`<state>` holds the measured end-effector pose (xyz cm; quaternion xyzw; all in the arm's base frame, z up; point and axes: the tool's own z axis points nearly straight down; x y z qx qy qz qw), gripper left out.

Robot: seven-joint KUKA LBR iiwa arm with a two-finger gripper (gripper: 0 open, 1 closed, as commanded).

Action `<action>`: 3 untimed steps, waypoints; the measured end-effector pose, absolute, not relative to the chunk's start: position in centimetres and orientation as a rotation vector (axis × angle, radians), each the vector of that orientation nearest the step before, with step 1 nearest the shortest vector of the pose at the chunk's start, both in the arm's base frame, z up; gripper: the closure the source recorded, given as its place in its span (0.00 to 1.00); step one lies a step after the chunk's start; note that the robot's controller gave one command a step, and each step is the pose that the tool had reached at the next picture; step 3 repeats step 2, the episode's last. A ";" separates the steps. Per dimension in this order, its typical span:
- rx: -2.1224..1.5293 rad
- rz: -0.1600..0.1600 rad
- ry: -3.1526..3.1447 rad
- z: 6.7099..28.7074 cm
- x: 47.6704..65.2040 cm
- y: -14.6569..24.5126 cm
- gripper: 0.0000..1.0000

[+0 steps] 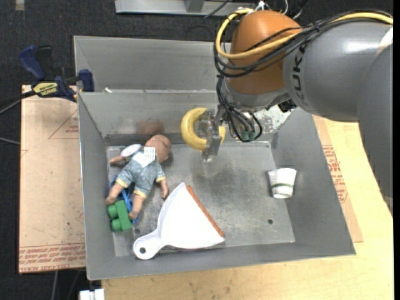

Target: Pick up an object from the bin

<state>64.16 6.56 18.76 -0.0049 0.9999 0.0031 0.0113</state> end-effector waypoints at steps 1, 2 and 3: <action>-0.015 0.010 3.119 18.8 64.2 6.6 1.00; -0.021 0.009 3.125 23.2 64.5 6.7 1.00; -0.021 0.009 3.125 23.2 64.5 6.7 1.00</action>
Offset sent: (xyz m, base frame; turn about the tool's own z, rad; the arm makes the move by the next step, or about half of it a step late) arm 0.0098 0.0035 0.1170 -0.0129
